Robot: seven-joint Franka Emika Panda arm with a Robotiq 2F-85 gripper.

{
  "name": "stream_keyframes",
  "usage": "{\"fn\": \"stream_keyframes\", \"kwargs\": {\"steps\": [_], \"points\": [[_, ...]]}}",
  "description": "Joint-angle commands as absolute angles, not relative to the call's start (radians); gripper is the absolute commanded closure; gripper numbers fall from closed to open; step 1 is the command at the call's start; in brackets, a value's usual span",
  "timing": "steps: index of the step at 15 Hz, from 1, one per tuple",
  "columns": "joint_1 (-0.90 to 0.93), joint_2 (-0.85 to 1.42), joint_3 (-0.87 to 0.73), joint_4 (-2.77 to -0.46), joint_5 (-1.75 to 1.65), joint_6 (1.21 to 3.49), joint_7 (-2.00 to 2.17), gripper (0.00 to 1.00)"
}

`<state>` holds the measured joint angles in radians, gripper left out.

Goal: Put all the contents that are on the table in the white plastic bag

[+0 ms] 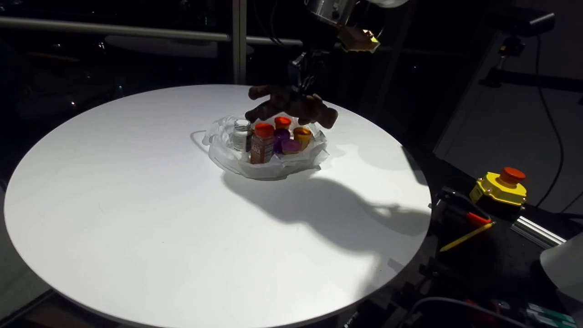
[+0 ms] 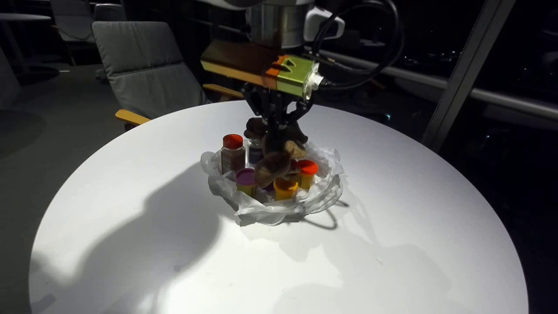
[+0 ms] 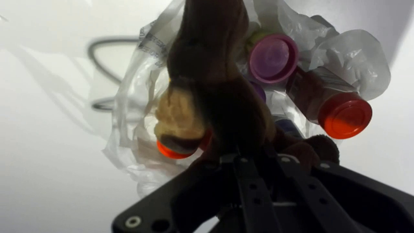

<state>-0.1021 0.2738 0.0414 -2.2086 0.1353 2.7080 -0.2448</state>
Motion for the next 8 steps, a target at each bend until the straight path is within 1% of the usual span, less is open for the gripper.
{"fn": "stream_keyframes", "kwargs": {"steps": [1, 3, 4, 5, 7, 8], "points": [[-0.113, 0.355, 0.081, -2.159, 0.158, 2.762, -0.307, 0.90], [-0.132, 0.380, 0.118, -2.150, 0.182, 2.781, -0.337, 0.90], [-0.139, 0.387, 0.132, -2.149, 0.187, 2.787, -0.345, 0.88], [-0.148, 0.391, 0.145, -2.148, 0.192, 2.784, -0.350, 0.64], [-0.151, 0.373, 0.145, -2.159, 0.189, 2.766, -0.324, 0.62], [-0.155, 0.362, 0.146, -2.165, 0.195, 2.756, -0.317, 0.56]]}}
